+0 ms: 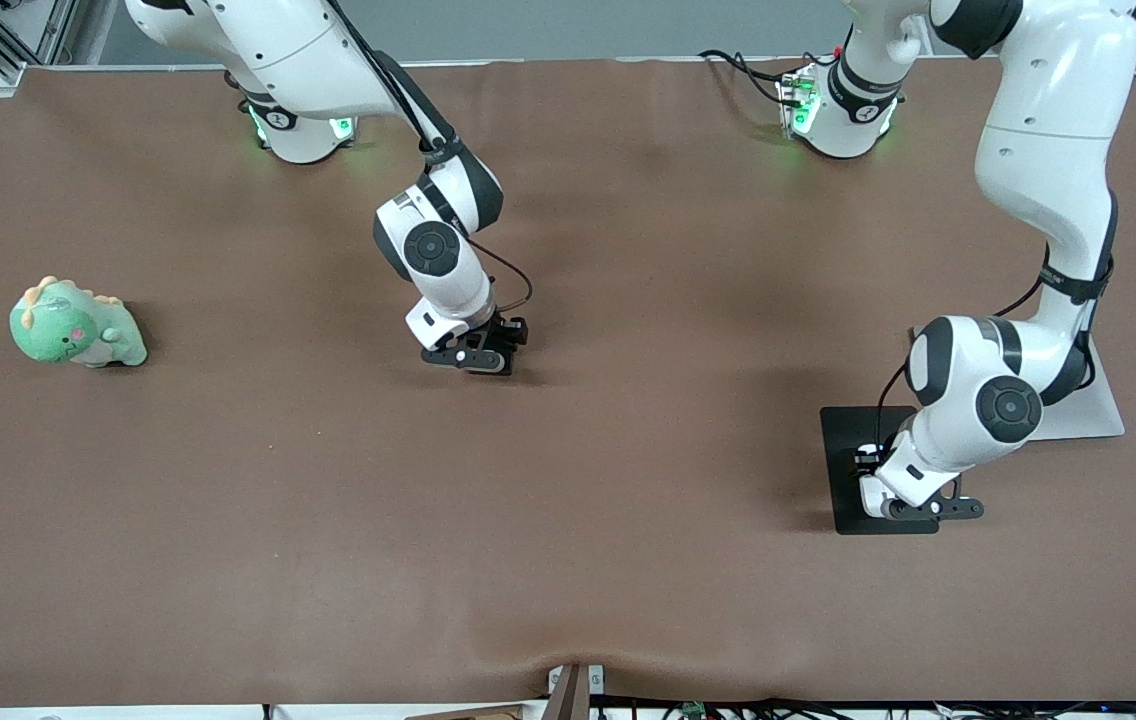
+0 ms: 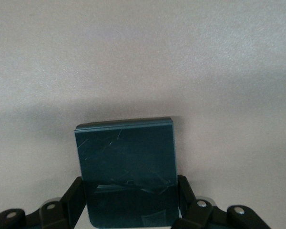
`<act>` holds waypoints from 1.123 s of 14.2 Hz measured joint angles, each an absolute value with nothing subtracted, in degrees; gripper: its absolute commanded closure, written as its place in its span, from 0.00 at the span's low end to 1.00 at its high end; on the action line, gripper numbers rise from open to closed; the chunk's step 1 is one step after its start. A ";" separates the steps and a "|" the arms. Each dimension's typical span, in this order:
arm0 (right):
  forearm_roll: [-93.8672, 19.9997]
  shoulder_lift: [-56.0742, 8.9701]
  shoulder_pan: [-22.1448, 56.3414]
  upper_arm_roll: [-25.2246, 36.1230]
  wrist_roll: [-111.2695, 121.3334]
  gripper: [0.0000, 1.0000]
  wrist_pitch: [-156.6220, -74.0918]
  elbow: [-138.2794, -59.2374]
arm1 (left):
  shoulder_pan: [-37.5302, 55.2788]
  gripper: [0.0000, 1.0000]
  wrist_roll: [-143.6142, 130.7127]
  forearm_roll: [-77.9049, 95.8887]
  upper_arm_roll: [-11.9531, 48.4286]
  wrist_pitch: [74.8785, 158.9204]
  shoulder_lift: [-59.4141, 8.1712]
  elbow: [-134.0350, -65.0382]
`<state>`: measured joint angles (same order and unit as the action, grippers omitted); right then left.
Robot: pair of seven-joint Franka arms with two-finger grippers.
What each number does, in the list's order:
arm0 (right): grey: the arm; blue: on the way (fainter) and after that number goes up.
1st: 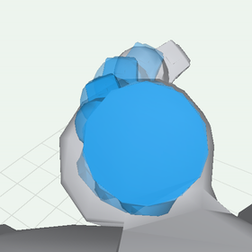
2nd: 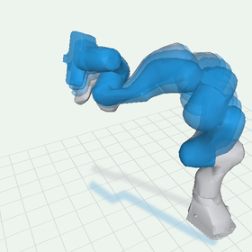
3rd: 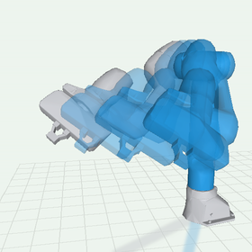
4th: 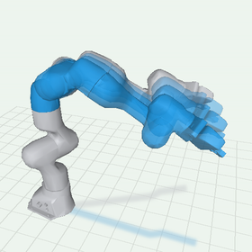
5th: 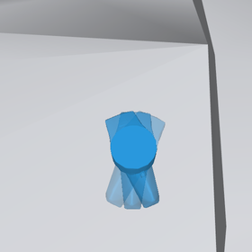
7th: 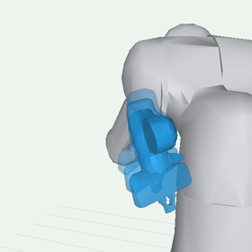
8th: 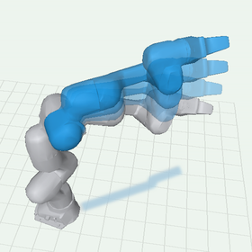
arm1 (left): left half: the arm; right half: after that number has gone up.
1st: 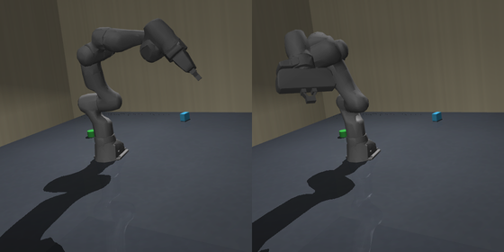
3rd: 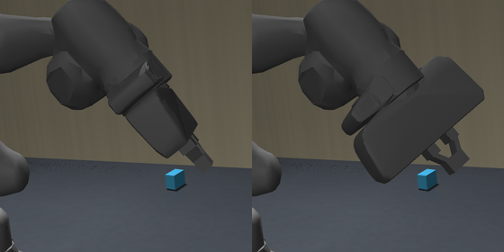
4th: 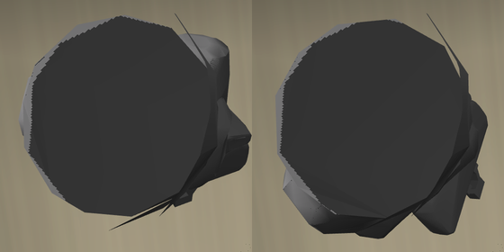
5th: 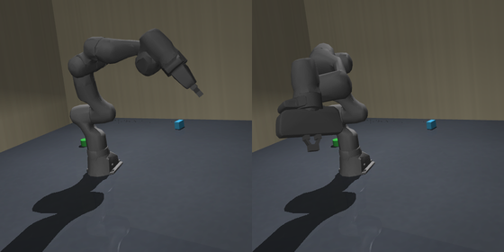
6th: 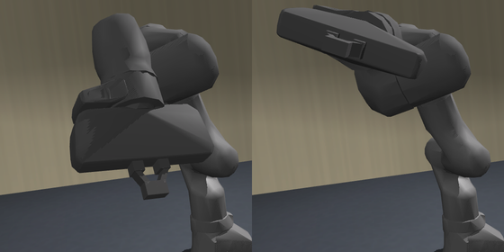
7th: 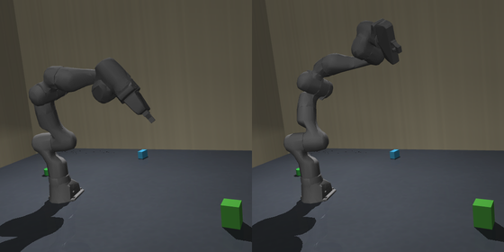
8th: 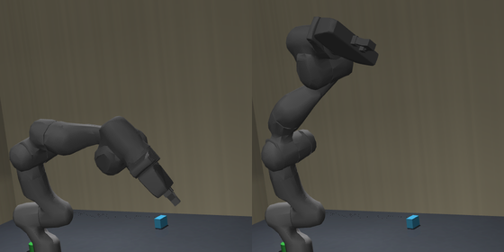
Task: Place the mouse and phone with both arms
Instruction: 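Lower the mouse onto the pad while the right gripper grasps the phone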
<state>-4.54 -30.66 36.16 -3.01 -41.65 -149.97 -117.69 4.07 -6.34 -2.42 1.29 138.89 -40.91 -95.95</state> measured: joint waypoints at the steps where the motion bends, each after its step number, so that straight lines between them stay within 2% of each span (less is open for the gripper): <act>1: -4.31 -30.67 36.16 -2.98 -41.74 1.00 -149.94 -117.65 | 4.08 0.00 -6.34 -2.42 1.26 139.77 -41.68 -95.79; 4: -4.25 -30.58 35.84 -2.37 -41.78 1.00 -148.74 -117.31 | 4.16 0.00 -6.34 -2.42 1.26 140.94 -42.39 -95.39; 11: -3.97 -24.19 28.50 -1.61 -41.73 1.00 -135.66 -116.25 | 4.08 0.00 -6.34 -2.61 1.24 140.46 -40.66 -94.53; 13: -3.74 -23.28 26.47 -1.61 -41.25 1.00 -135.32 -117.14 | 4.08 0.00 -6.30 -2.62 1.24 137.76 -37.75 -94.91; 16: -3.46 -22.35 22.74 -1.56 -37.44 1.00 -135.35 -119.52 | 4.08 0.00 -5.65 -2.63 1.26 128.95 -31.01 -95.77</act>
